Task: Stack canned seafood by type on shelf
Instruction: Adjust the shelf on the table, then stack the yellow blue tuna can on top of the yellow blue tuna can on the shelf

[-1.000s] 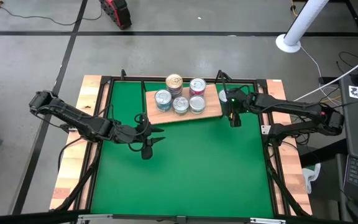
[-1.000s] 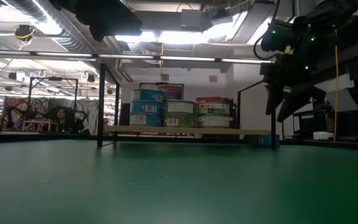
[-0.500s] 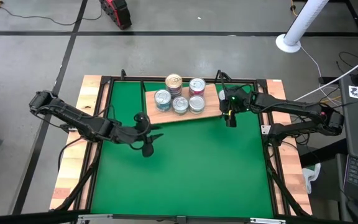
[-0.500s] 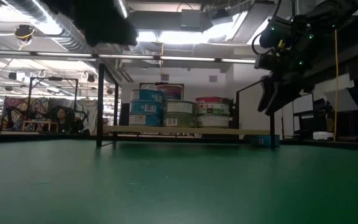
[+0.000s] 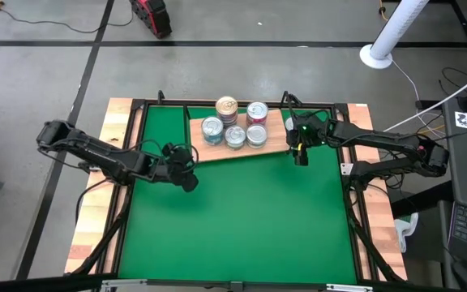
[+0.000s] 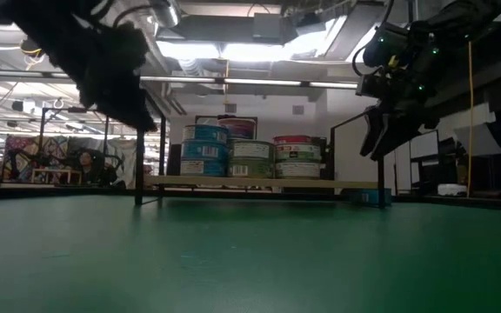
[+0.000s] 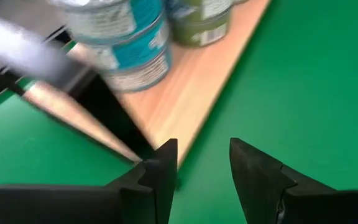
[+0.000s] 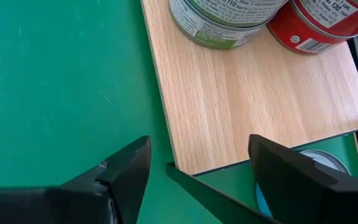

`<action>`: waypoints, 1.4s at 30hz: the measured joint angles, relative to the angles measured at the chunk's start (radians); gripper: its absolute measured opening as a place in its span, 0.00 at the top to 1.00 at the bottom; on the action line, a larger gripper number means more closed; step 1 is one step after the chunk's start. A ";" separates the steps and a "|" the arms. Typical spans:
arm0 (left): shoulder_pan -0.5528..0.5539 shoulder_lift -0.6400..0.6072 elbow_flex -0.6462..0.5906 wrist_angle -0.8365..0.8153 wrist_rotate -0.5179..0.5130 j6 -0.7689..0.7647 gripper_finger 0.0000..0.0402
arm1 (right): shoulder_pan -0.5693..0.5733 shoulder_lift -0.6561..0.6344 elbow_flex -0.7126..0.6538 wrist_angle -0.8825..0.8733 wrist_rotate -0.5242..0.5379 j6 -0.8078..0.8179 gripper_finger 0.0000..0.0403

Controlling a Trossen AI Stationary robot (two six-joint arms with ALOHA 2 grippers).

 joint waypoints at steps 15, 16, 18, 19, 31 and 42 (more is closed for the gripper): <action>0.140 0.000 -0.035 -0.005 -0.008 0.025 0.65 | 0.000 0.003 -0.003 -0.038 0.082 -0.006 0.33; 0.145 0.000 -0.035 -0.005 -0.008 0.026 0.65 | 0.000 0.003 -0.003 -0.049 0.123 -0.015 0.33; 0.151 0.000 -0.035 -0.005 -0.008 0.026 0.65 | 0.000 0.003 -0.003 -0.083 0.207 -0.043 0.33; 0.154 0.000 -0.035 -0.005 -0.008 0.026 0.65 | 0.000 0.001 -0.002 -0.095 0.246 -0.060 0.33; 0.156 0.000 -0.035 -0.004 -0.011 0.026 0.65 | -0.001 -0.022 0.000 -0.156 0.347 -0.108 0.33; 0.156 0.000 -0.035 -0.004 -0.010 0.024 0.65 | -0.001 -0.161 -0.003 -0.210 0.345 -0.111 0.33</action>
